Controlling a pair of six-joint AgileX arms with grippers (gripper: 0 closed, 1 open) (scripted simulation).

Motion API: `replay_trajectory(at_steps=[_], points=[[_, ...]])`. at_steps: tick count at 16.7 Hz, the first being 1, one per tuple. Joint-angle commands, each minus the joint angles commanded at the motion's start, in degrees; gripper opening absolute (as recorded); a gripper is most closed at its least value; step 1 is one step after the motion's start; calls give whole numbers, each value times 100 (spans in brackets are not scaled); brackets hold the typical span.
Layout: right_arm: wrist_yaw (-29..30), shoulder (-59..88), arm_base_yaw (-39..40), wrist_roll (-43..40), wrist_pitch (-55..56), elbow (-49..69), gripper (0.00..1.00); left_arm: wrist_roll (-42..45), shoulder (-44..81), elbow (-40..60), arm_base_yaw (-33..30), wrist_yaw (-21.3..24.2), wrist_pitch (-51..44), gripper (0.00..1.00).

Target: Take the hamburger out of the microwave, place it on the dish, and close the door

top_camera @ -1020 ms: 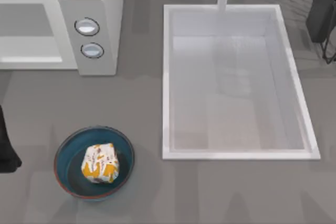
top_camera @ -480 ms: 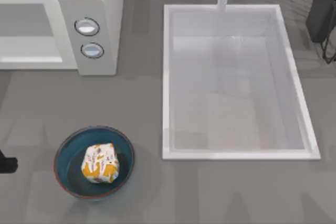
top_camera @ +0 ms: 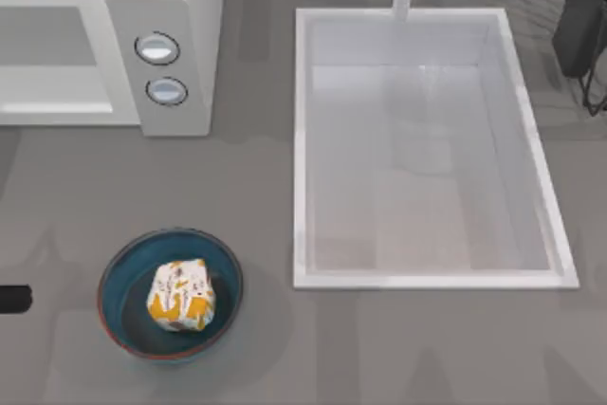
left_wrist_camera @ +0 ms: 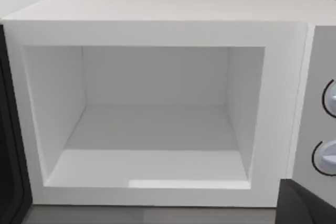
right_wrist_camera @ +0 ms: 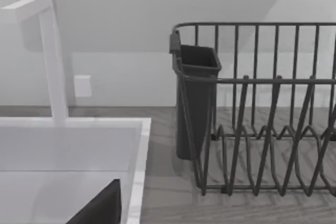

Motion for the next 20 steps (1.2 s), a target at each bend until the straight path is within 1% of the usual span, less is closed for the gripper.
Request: replay_trajectory(at_steps=[8,15,20], points=[[0,0,0,0,0,0,100,0,-19,5,2,3,-21,0],[0,0,0,0,0,0,100,-14,-893,129,107,109,-1024,0],[0,0,0,0,0,0,100,-15,-921,126,116,131,-1069,0]])
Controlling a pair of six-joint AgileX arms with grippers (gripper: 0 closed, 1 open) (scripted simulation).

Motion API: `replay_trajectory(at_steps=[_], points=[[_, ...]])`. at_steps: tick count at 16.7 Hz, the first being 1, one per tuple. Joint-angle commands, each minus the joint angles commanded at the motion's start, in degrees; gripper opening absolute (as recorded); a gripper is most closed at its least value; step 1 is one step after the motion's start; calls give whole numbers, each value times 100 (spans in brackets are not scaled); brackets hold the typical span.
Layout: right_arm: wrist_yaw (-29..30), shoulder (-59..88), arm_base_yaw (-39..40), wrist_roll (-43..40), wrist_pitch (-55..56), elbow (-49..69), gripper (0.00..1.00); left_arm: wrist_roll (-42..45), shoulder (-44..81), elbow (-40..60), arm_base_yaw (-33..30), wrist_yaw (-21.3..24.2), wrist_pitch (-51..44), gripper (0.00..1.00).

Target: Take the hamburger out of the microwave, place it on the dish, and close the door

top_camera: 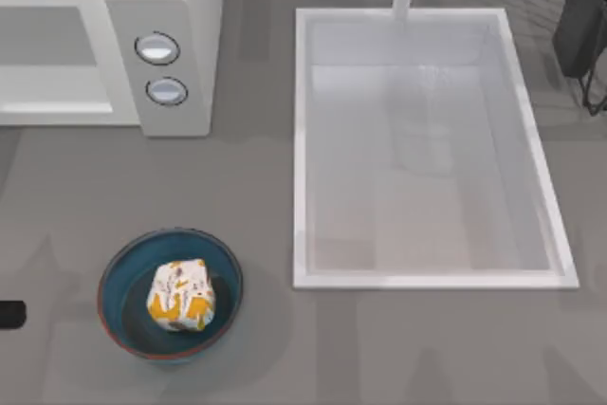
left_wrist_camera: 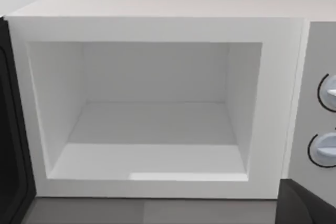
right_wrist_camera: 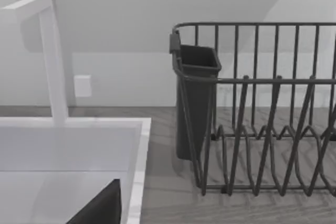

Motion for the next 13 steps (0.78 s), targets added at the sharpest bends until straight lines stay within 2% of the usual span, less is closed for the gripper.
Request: replay_trajectory(at_steps=[3,9,11,13], points=[[0,0,0,0,0,0,100,1,-33,109,413,413,-142,0],[0,0,0,0,0,0,100,8,10,433,2100,2099,-421,0],[0,0,0,0,0,0,100,9,52,498,2409,2409,-442,0],[0,0,0,0,0,0,100,10,68,515,2486,2486,-443,0]])
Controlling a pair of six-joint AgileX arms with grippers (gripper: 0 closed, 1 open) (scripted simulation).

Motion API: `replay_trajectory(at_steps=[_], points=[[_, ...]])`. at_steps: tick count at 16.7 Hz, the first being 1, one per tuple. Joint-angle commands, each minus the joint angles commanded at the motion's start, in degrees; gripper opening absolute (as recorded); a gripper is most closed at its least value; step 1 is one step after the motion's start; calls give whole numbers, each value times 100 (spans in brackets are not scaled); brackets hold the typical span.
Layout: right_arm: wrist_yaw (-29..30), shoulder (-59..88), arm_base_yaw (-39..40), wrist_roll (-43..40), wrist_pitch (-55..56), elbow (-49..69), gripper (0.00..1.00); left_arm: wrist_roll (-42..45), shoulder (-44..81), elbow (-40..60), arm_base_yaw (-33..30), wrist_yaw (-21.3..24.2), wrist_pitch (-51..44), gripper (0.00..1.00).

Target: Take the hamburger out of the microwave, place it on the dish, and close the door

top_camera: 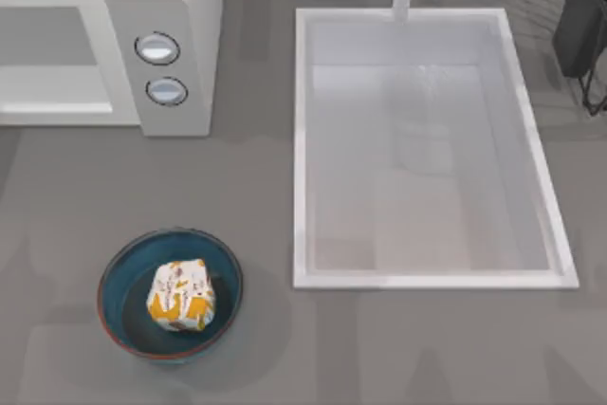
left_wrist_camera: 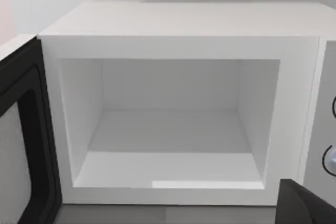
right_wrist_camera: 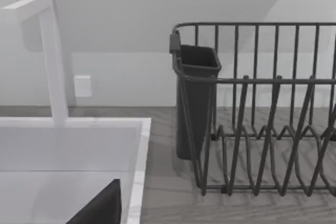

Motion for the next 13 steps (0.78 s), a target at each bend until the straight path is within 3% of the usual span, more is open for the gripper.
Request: replay_trajectory(at_steps=[13], points=[[0,0,0,0,0,0,100,17,810,177,-438,-437,632,0]])
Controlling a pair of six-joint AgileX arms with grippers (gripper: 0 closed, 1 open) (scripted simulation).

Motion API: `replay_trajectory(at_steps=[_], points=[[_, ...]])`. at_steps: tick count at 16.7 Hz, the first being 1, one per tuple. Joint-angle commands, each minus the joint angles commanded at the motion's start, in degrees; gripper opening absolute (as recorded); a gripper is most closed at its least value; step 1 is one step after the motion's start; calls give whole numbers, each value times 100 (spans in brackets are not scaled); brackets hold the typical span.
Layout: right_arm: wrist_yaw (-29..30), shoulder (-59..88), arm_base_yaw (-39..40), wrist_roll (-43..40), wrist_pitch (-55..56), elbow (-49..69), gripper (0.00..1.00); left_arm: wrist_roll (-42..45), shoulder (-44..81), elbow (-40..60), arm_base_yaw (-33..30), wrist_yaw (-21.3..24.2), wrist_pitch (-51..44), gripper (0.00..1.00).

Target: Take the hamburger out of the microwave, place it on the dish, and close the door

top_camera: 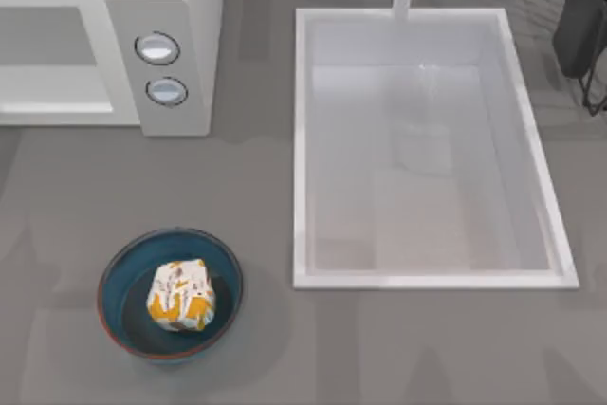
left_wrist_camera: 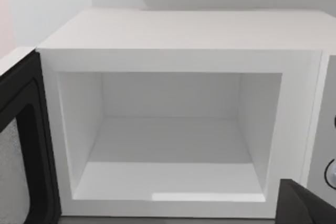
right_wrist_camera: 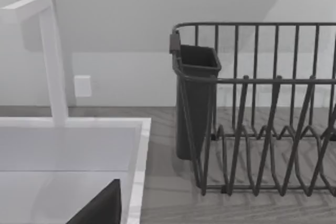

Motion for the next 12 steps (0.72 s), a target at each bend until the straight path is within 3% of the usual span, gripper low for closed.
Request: replay_trajectory(at_steps=[6,12], points=[[0,0,0,0,0,0,100,401,590,540,358,185,-300,0],[0,0,0,0,0,0,100,1843,3224,2533,1497,732,-1290,0]])
